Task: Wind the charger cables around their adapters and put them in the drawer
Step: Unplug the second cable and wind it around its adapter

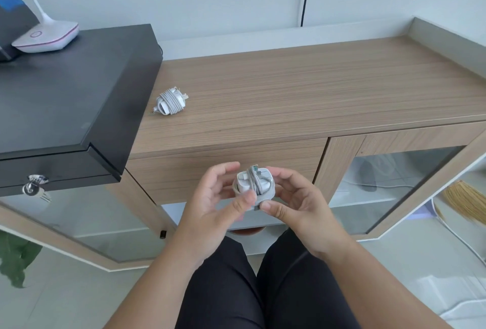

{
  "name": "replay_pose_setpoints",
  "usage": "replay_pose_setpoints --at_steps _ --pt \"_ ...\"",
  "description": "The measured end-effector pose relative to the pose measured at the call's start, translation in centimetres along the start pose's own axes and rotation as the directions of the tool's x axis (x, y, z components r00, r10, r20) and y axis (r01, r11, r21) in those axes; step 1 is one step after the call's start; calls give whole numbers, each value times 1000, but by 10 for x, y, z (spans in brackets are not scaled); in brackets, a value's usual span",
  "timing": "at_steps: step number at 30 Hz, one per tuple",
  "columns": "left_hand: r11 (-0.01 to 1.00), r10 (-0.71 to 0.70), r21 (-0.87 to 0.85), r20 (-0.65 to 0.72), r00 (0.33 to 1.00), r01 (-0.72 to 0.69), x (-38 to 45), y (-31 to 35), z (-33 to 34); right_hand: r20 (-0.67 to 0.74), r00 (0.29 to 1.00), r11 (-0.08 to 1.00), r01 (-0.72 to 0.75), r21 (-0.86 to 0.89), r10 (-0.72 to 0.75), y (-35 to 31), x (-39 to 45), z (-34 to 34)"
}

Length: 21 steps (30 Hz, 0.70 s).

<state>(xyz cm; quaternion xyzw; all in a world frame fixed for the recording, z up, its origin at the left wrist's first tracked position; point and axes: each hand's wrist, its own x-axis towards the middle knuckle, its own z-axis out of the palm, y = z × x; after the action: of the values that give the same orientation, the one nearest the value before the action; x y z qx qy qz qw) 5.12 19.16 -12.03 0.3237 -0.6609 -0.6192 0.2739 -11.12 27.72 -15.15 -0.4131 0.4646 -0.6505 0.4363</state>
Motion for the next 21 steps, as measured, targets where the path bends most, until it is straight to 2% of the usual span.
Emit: replay_pose_setpoints --at_steps 2,5,10,21 --pt "1000 13 19 28 1000 -13 -3 -7 1 -6 1000 999 -17 33 17 2 0 2" --pt "997 28 -67 -24 999 -29 -5 -13 2 13 999 994 -49 103 48 1 -2 6" --pt "992 76 -98 -95 993 -85 -7 -15 4 26 998 986 -57 155 54 -6 0 9" --pt "980 154 -113 -77 985 -162 -9 -13 6 -30 994 993 -99 63 101 -24 -1 14"
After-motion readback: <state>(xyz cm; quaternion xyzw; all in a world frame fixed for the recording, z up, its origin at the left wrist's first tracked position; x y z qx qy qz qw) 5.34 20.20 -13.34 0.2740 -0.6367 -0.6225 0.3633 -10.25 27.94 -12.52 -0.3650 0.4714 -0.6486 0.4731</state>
